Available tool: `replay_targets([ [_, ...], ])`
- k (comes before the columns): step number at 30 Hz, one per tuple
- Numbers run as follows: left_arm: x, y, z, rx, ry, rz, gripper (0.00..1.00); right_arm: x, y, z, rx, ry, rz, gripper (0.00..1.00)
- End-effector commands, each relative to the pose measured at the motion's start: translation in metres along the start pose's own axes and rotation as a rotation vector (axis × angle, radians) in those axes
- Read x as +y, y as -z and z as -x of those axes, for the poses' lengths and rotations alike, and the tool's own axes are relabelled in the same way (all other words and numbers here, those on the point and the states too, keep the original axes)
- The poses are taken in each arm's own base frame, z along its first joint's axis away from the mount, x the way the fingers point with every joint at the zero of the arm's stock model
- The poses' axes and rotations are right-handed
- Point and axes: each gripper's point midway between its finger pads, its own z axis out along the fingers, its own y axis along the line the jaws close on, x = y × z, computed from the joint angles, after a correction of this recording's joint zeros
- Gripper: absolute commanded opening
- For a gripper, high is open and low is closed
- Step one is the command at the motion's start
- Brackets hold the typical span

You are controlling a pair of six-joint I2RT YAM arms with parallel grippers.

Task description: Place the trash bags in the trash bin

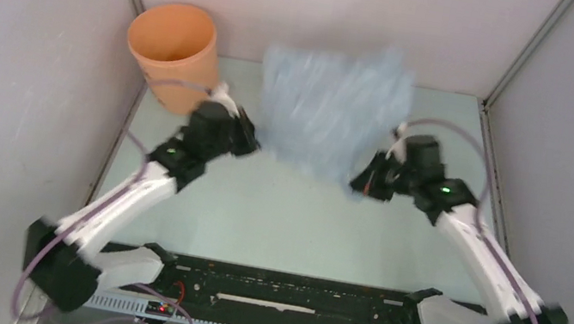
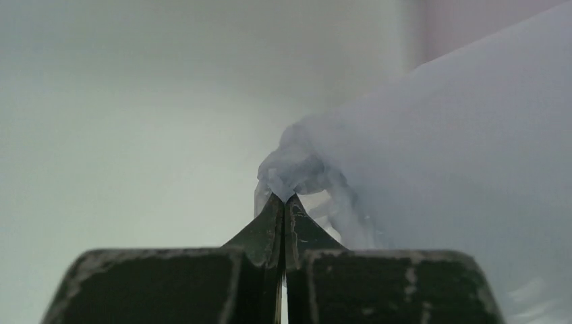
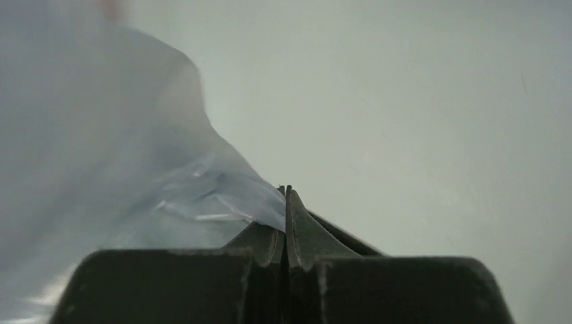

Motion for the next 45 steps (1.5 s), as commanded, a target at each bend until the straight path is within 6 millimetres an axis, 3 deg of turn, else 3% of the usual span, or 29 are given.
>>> replay_targets([
  [1,0.105,0.003,-0.131,0.353,0.245,0.293,0.00,-0.073,-0.026,-0.096,0.272,-0.198,-0.189,0.00],
  [3,0.103,0.007,-0.133,0.370,0.249,0.291,0.00,-0.066,-0.026,-0.097,0.261,-0.168,-0.174,0.00],
  [5,0.087,0.001,-0.112,0.361,0.203,0.275,0.00,-0.056,-0.022,-0.076,0.196,-0.149,-0.158,0.00],
  [8,0.035,-0.029,-0.042,0.297,0.108,0.202,0.00,-0.037,-0.016,-0.022,0.085,-0.152,-0.124,0.00],
  [9,0.007,-0.041,-0.010,0.253,0.075,0.145,0.00,-0.028,-0.013,-0.003,0.056,-0.151,-0.109,0.00],
  [12,-0.078,-0.057,0.073,0.153,-0.010,-0.026,0.00,0.024,0.009,0.060,-0.031,-0.090,-0.041,0.00],
  [13,-0.104,-0.055,0.096,0.124,-0.022,-0.078,0.00,0.050,0.025,0.080,-0.076,-0.040,-0.015,0.00],
  [14,-0.132,-0.048,0.117,0.086,-0.035,-0.141,0.00,0.092,0.055,0.107,-0.168,0.045,0.037,0.00],
  [16,-0.170,-0.030,0.146,0.009,-0.084,-0.222,0.00,0.141,0.094,0.128,-0.291,0.175,0.073,0.00],
  [17,-0.179,-0.021,0.152,-0.024,-0.120,-0.234,0.00,0.158,0.105,0.128,-0.323,0.226,0.098,0.00],
  [18,-0.178,-0.015,0.154,-0.052,-0.152,-0.210,0.00,0.166,0.110,0.126,-0.341,0.253,0.124,0.00],
  [20,-0.143,-0.023,0.128,-0.005,-0.173,-0.097,0.00,0.153,0.097,0.113,-0.318,0.243,0.123,0.00],
  [21,-0.111,-0.032,0.104,0.054,-0.160,-0.015,0.00,0.132,0.081,0.101,-0.291,0.214,0.093,0.00],
  [22,-0.062,-0.046,0.060,0.158,-0.138,0.096,0.00,0.108,0.064,0.086,-0.261,0.170,0.062,0.00],
  [23,-0.031,-0.046,0.032,0.215,-0.095,0.165,0.00,0.076,0.042,0.063,-0.213,0.115,0.022,0.00],
  [25,0.033,-0.040,-0.036,0.363,0.031,0.278,0.00,0.012,0.006,0.010,-0.098,-0.028,-0.052,0.00],
  [27,0.078,-0.021,-0.083,0.438,0.116,0.371,0.00,-0.040,-0.017,-0.048,0.039,-0.182,-0.108,0.00],
  [28,0.088,-0.013,-0.093,0.434,0.131,0.388,0.00,-0.056,-0.023,-0.076,0.109,-0.239,-0.116,0.00],
  [30,0.096,-0.001,-0.102,0.404,0.147,0.384,0.00,-0.072,-0.025,-0.111,0.181,-0.281,-0.142,0.00],
  [32,0.093,0.005,-0.095,0.373,0.127,0.367,0.00,-0.075,-0.020,-0.124,0.198,-0.268,-0.155,0.00],
  [33,0.087,0.005,-0.087,0.355,0.112,0.350,0.00,-0.070,-0.017,-0.118,0.182,-0.257,-0.135,0.00],
  [35,0.064,-0.001,-0.058,0.286,0.076,0.292,0.00,-0.056,-0.008,-0.089,0.117,-0.237,-0.092,0.00],
  [37,0.033,-0.015,-0.018,0.207,0.027,0.222,0.00,-0.039,0.004,-0.037,0.013,-0.203,-0.056,0.00],
  [38,0.013,-0.021,0.004,0.169,-0.001,0.180,0.00,-0.028,0.011,-0.010,-0.029,-0.183,-0.037,0.00],
  [40,-0.045,-0.024,0.059,0.070,-0.042,0.057,0.00,0.010,0.032,0.041,-0.102,-0.124,0.046,0.00],
  [42,-0.115,-0.007,0.109,-0.029,-0.106,-0.096,0.00,0.064,0.065,0.086,-0.189,-0.006,0.130,0.00],
  [43,-0.154,0.015,0.134,-0.093,-0.145,-0.176,0.00,0.090,0.084,0.103,-0.243,0.059,0.162,0.00],
  [45,-0.188,0.039,0.147,-0.144,-0.217,-0.255,0.00,0.131,0.117,0.122,-0.326,0.162,0.226,0.00],
])
